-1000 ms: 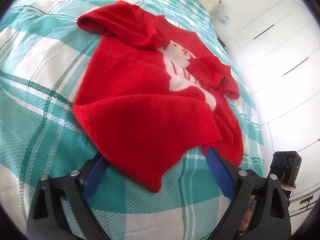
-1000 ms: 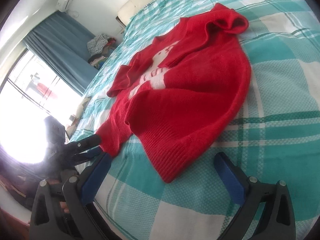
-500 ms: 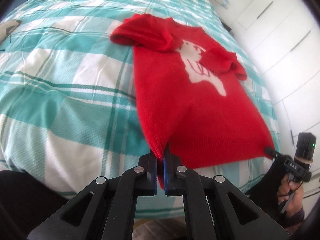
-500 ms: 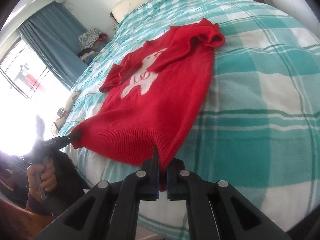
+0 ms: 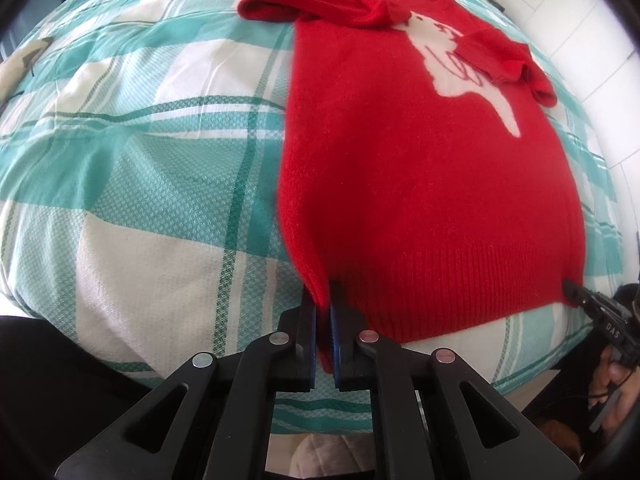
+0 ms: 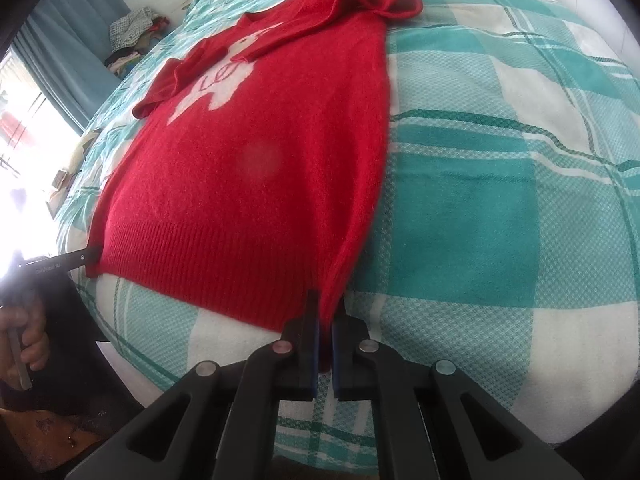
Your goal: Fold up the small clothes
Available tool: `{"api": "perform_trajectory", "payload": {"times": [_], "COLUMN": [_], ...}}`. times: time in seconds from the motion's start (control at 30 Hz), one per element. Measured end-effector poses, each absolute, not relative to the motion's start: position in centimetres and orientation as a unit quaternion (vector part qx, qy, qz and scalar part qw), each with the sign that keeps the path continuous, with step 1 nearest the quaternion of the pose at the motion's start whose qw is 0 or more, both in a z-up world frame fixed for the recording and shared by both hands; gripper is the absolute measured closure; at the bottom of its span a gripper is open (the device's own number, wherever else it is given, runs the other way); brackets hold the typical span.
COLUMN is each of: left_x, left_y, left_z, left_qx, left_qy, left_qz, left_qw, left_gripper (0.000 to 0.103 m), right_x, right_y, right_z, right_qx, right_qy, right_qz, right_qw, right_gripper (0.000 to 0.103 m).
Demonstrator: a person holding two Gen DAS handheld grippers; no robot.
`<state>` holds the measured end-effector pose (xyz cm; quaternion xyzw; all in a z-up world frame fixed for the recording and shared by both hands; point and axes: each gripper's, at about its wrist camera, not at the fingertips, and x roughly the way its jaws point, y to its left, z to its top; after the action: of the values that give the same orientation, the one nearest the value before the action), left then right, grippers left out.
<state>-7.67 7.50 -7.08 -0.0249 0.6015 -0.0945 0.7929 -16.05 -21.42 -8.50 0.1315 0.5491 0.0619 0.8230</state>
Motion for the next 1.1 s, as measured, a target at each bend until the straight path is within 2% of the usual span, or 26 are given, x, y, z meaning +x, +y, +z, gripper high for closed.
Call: {"api": "perform_trajectory", "payload": {"times": [0.03,0.1,0.13,0.17,0.2,0.3,0.4,0.43,0.5,0.63,0.73,0.87,0.93,0.97,1.0,1.1], "left_x": [-7.8,-8.2,-8.5,-8.8,-9.0,-8.8,-7.3,-6.5,-4.6,-1.2,-0.6,-1.6,-1.5,-1.5,-1.4,-1.0], "left_y": [7.7,8.0,8.2,8.4,8.6,9.2,9.0,8.4,7.0,4.9,3.9,4.1,4.3,4.5,4.7,5.1], "left_z": [-6.8,-5.9,-5.1,-4.4,-3.4,-0.4,2.2,2.7,2.8,-0.8,-3.1,-3.4,-3.3,-3.3,-3.3,-3.3], "left_qx": [-0.028,-0.028,-0.022,-0.012,0.001,0.003,-0.028,-0.037,-0.057,-0.100,-0.082,-0.048,-0.047,-0.054,-0.063,-0.084], "left_qy": [0.601,0.596,0.587,0.574,0.560,0.526,0.484,0.467,0.434,0.414,0.468,0.461,0.459,0.459,0.460,0.466], "left_qz": [-0.094,-0.087,-0.079,-0.070,-0.061,-0.054,-0.083,-0.093,-0.115,-0.139,-0.128,-0.112,-0.106,-0.107,-0.110,-0.113], "left_qw": [0.794,0.798,0.805,0.815,0.826,0.849,0.871,0.879,0.892,0.894,0.871,0.879,0.881,0.880,0.879,0.874], "left_gripper": [0.088,0.061,0.038,0.030,0.030,0.030,0.017,0.012,0.011,0.011,0.016,0.016,0.016,0.016,0.016,0.016], "right_x": [-16.2,-16.5,-16.7,-16.8,-16.9,-16.1,-13.0,-11.6,-8.0,-0.3,4.1,7.6,8.7,9.0,9.1,8.6], "right_y": [-21.6,-22.3,-22.8,-23.4,-24.0,-25.5,-25.3,-24.7,-22.7,-16.7,-12.5,-10.2,-11.0,-12.0,-13.5,-19.8], "right_z": [-8.3,-7.6,-7.0,-6.1,-5.0,-0.7,3.2,4.1,4.9,2.5,-1.4,-6.3,-7.4,-7.0,-6.1,-2.5], "right_qx": [0.132,0.133,0.128,0.116,0.097,0.026,-0.044,-0.066,-0.102,-0.146,-0.193,-0.203,-0.182,-0.155,-0.124,-0.049], "right_qy": [0.551,0.560,0.562,0.560,0.555,0.519,0.464,0.444,0.414,0.403,0.423,0.451,0.464,0.464,0.462,0.430], "right_qz": [0.063,0.062,0.060,0.055,0.046,0.006,-0.006,0.002,0.048,0.174,0.214,0.227,0.217,0.208,0.196,0.138], "right_qw": [0.822,0.815,0.815,0.818,0.825,0.854,0.885,0.893,0.903,0.887,0.859,0.839,0.840,0.847,0.856,0.891], "right_gripper": [0.097,0.080,0.075,0.067,0.062,0.057,0.048,0.047,0.046,0.046,0.047,0.048,0.070,0.089,0.094,0.095]}}
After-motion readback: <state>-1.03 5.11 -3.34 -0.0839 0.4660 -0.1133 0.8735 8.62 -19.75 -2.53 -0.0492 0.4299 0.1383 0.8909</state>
